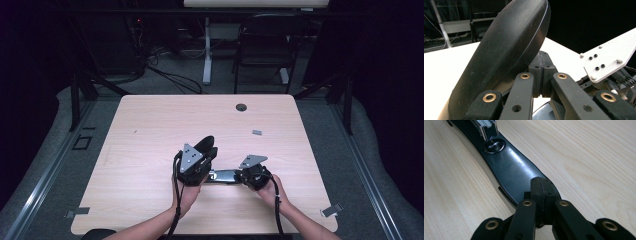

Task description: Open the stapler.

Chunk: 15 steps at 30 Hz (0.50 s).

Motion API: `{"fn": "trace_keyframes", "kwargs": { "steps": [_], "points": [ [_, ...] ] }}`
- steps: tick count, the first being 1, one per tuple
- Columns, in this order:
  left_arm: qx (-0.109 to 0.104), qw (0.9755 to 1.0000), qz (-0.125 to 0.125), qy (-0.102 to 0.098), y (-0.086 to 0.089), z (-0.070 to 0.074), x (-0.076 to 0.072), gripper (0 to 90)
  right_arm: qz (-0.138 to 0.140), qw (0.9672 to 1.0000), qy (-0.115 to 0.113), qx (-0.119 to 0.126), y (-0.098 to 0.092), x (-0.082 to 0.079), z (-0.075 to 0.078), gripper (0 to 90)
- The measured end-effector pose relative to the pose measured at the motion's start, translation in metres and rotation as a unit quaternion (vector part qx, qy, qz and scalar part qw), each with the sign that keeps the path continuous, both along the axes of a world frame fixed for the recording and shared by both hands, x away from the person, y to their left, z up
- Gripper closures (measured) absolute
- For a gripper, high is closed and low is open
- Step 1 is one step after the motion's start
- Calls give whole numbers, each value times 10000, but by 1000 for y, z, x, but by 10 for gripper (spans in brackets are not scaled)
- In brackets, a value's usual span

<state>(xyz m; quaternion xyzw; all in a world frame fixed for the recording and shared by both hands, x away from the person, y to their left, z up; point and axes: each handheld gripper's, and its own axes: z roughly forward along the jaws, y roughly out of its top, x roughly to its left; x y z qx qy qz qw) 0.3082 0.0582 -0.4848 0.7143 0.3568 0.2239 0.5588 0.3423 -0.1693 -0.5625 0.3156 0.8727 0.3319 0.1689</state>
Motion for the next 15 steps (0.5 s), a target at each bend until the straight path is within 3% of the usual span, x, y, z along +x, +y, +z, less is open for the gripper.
{"fn": "trace_keyframes", "kwargs": {
  "steps": [6,15],
  "points": [
    [25,9999,82,-65,4,2,-1,900,5,10000,-43,-80,1,-1,0,900],
    [9,9999,109,27,9,2,0,900,38,9999,-45,-102,1,-1,1,900]
  ]
}}
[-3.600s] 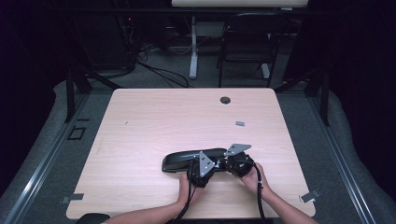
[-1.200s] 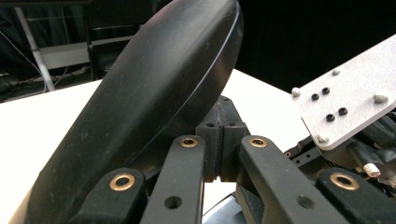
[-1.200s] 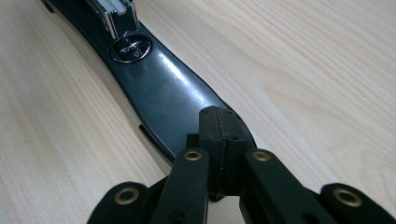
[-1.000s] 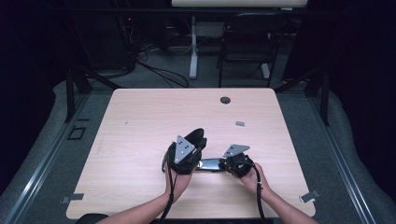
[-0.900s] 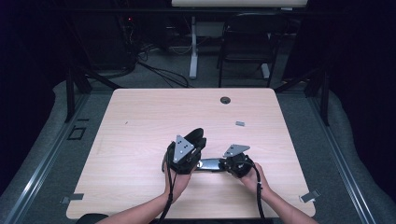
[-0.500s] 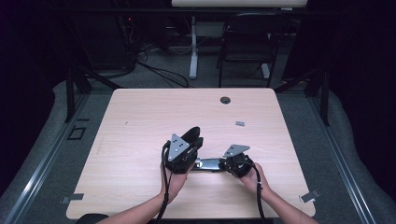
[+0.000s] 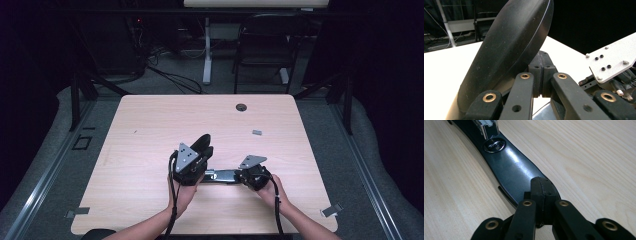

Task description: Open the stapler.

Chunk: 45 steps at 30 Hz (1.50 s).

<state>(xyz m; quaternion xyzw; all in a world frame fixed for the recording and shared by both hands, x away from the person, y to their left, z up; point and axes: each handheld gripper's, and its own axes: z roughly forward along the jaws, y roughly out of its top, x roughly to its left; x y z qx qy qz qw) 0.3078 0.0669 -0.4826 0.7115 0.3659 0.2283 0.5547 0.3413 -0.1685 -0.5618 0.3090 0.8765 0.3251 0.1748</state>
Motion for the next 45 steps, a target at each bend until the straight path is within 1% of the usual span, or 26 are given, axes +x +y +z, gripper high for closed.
{"fn": "trace_keyframes", "kwargs": {
  "steps": [4,6,12,14,24,36,39,43,45],
  "points": [
    [11,10000,41,-35,5,2,-1,900,11,10000,-21,-1,0,0,0,900],
    [14,9999,57,-86,7,3,-2,900,36,10000,-12,-3,0,0,0,900],
    [1,9999,93,-112,11,4,-2,900,23,10000,-26,14,1,0,0,900],
    [33,9999,105,-116,12,5,-3,900,24,10000,-27,12,1,0,0,900],
    [-10,9996,215,-184,23,9,-4,900,30,10000,-57,-2,1,0,0,900],
    [-33,9994,270,-194,31,11,-4,900,30,10000,-54,-23,1,0,0,900],
    [-25,9992,326,-249,34,11,-5,900,24,10000,-53,-31,2,0,0,900],
    [-20,9989,378,-270,36,12,-5,900,22,10000,-55,-29,2,0,0,900],
    [-18,9986,445,-282,41,14,-5,900,22,10000,-82,-15,2,0,-1,900]
  ]
}}
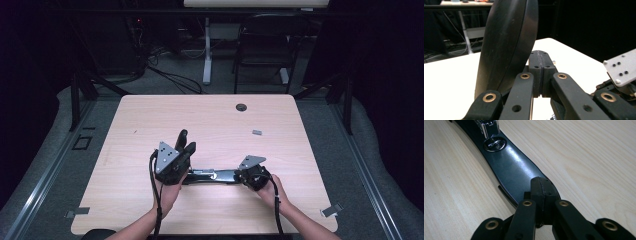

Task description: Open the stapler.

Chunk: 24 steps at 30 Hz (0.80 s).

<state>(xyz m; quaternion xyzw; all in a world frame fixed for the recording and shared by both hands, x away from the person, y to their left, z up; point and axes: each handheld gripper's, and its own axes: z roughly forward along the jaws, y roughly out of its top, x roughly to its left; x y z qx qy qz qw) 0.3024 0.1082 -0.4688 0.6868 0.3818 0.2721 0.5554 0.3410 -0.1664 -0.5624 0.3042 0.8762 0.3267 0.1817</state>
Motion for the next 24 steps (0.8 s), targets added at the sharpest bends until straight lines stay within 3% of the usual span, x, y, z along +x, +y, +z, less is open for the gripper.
{"fn": "trace_keyframes", "kwargs": {
  "steps": [7,24],
  "points": [
    [-98,9999,-16,23,8,1,1,900,6,10000,12,-9,0,0,0,900],
    [34,10000,61,-54,15,2,-1,900,3,10000,8,-6,0,0,0,900]
  ]
}}
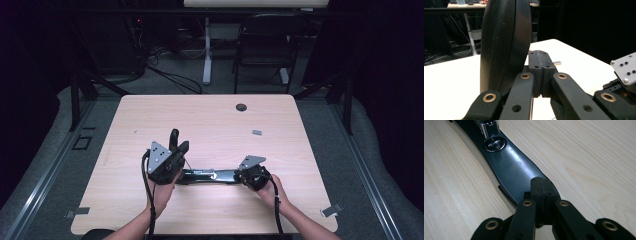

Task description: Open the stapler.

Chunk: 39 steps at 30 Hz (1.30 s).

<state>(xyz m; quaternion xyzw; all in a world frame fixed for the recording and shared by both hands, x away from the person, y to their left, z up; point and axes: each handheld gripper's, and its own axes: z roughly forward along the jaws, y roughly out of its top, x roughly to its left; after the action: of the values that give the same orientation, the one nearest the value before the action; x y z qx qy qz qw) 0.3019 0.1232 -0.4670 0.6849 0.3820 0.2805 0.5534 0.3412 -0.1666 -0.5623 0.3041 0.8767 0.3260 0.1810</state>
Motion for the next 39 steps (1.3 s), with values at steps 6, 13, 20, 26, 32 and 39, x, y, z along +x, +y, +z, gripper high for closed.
{"fn": "trace_keyframes", "kwargs": {
  "steps": [6,13,20,26,32,39],
  "points": [
    [19,10000,24,22,4,1,0,900,-5,10000,-1,-10,0,0,0,900],
    [51,10000,54,-1,9,1,0,900,-1,10000,10,-35,0,0,0,900],
    [163,9998,51,-53,13,1,0,900,-4,10000,-25,-35,0,-1,0,900],
    [218,9997,43,-70,15,1,0,900,-15,10000,-16,-22,0,-1,0,900],
    [220,9997,111,-69,19,1,-1,900,-11,10000,2,-11,0,0,0,900],
    [125,9998,117,-28,24,1,-1,900,-9,10000,33,-17,0,0,0,900]
  ]
}}
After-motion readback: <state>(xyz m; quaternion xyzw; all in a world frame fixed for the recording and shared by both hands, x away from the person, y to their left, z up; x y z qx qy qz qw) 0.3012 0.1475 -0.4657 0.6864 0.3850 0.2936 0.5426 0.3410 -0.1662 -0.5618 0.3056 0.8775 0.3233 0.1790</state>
